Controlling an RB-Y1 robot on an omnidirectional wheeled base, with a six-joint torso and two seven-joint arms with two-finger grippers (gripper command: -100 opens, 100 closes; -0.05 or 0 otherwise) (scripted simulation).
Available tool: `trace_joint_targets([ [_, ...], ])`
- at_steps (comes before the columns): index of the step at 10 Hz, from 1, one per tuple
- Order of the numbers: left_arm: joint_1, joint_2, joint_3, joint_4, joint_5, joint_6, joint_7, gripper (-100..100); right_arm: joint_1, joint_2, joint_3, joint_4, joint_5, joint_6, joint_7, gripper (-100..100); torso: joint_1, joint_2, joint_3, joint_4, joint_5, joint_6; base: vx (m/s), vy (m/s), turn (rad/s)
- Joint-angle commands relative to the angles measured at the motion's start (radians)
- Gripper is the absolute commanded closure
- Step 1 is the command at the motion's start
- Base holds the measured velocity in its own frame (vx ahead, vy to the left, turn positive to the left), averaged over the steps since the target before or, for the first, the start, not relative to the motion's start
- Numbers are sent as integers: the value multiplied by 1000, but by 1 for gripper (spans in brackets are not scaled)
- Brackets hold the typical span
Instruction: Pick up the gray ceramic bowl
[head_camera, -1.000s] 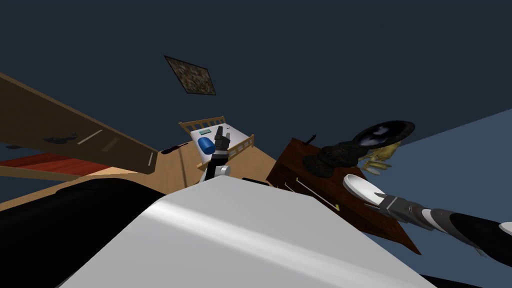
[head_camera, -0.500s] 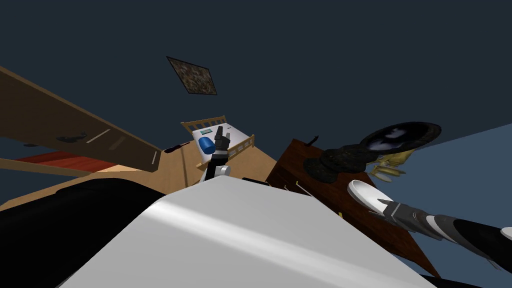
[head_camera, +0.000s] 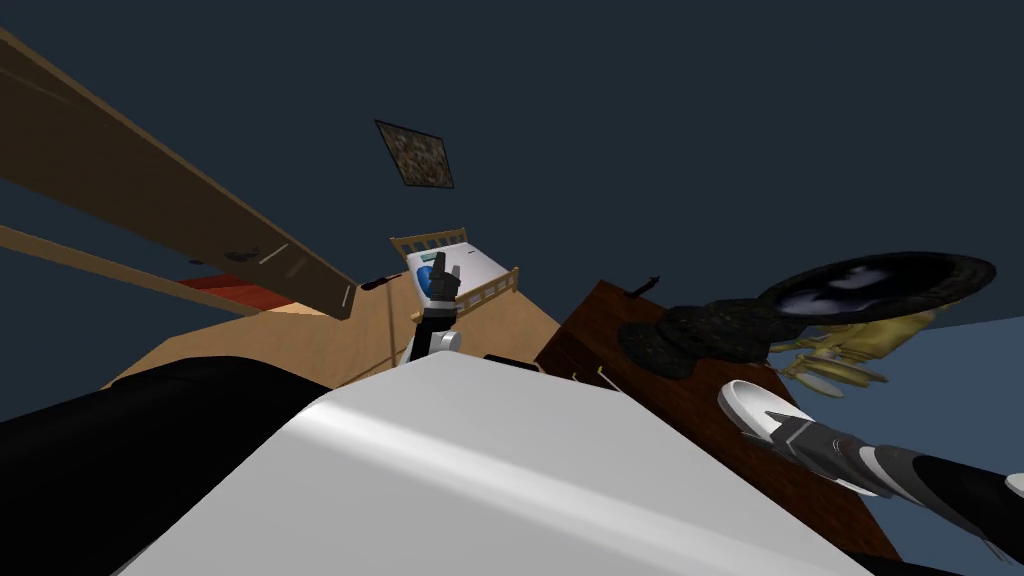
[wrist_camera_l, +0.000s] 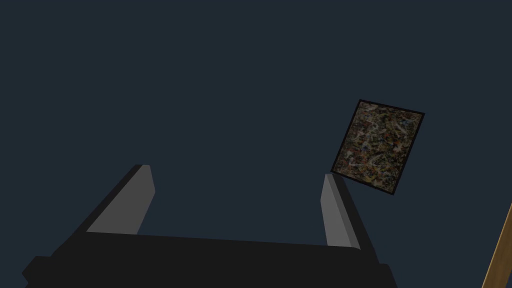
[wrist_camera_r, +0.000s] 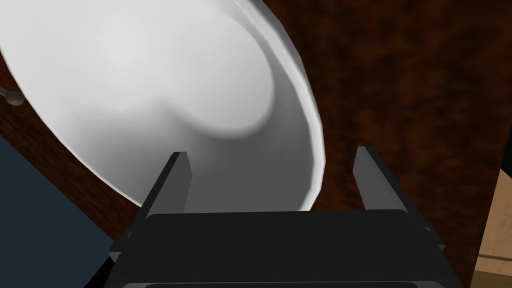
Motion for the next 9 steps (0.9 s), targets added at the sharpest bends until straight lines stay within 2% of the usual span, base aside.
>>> trace_joint_targets([
  [1, 0, 0, 0, 0, 0, 0, 0, 0, 2, 15, 17, 19, -2, 17, -21, -100, 0, 0, 0, 0, 0, 0, -122, -20, 295],
  [2, 0, 0, 0, 0, 0, 0, 0, 0, 10, 9, 8, 2, -1, 16, -17, -100, 0, 0, 0, 0, 0, 0, -47, -11, 58],
  [3, 0, 0, 0, 0, 0, 0, 0, 0, 11, 9, 9, 2, -1, 20, -21, 100, 0, -4, -2, -1, 0, 1, -9, -2, -13],
  [7, 0, 0, 0, 0, 0, 0, 0, 0, 12, 11, 10, 2, -1, 17, -22, 100, 1, -8, -4, -1, 1, 0, -2, 1, -2],
  [8, 0, 0, 0, 0, 0, 0, 0, 0, 12, 11, 10, 2, -1, 18, -22, 0, 2, -8, -4, -1, 1, 0, 0, 0, 0],
  [9, 0, 0, 0, 0, 0, 0, 0, 0, 5, 5, 3, 7, -3, 7, -7, 100, 2, -8, -4, -1, 2, 0, 30, -1, -203],
])
